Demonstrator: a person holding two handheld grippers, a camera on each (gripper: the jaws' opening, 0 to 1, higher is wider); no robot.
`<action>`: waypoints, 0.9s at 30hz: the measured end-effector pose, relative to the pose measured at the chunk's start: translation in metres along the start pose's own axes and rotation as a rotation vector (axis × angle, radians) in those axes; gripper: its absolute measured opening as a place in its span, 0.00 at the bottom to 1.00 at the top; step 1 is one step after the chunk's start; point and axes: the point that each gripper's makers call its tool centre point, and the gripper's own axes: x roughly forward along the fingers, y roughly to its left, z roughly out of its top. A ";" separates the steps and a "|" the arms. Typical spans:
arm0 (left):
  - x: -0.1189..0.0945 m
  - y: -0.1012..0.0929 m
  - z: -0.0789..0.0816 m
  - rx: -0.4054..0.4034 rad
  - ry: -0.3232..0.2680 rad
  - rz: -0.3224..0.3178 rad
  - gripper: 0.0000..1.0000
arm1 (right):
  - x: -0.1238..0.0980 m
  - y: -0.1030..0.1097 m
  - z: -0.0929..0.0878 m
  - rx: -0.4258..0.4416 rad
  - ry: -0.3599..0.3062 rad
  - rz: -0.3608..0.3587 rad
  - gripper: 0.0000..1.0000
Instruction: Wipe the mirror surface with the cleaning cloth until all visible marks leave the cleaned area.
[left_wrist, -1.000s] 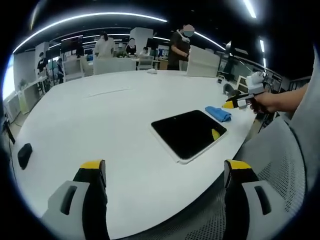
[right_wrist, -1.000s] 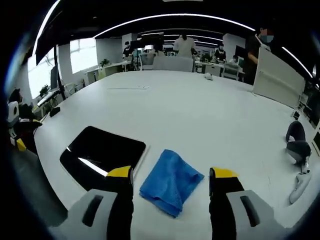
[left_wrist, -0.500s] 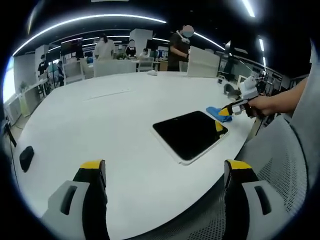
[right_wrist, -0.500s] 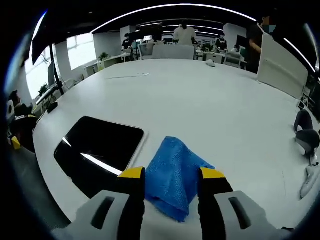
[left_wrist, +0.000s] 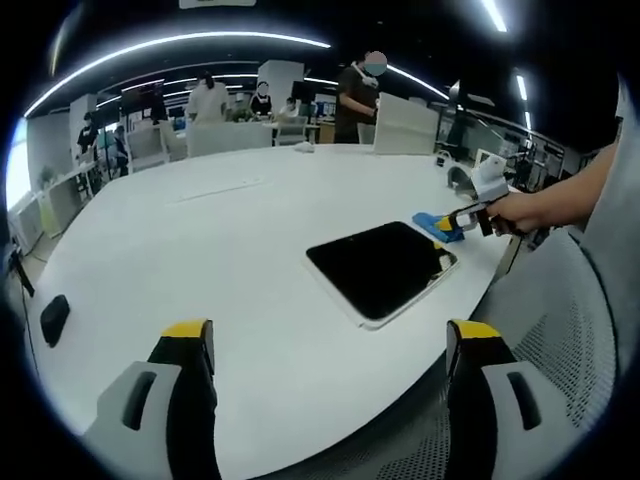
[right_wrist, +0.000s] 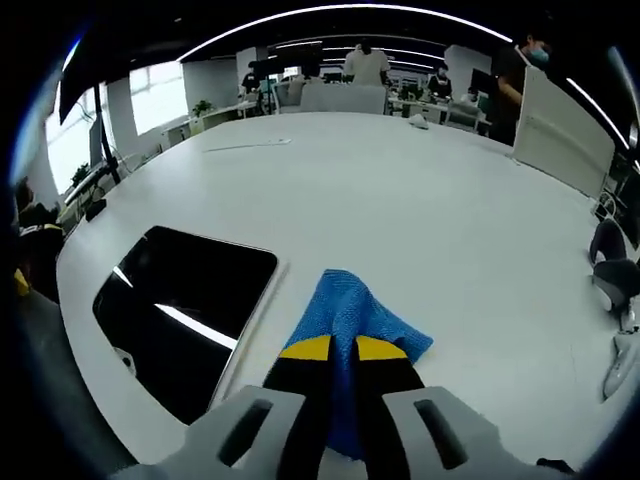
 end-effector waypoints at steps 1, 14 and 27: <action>0.000 0.001 -0.001 -0.001 0.002 -0.001 0.96 | 0.000 0.001 0.000 -0.005 0.000 -0.004 0.01; 0.001 0.002 -0.005 0.004 0.009 -0.015 0.95 | -0.007 0.004 0.025 0.105 -0.012 0.030 0.01; 0.001 0.000 -0.007 0.005 0.016 -0.028 0.96 | -0.011 0.044 0.076 0.175 -0.056 0.077 0.02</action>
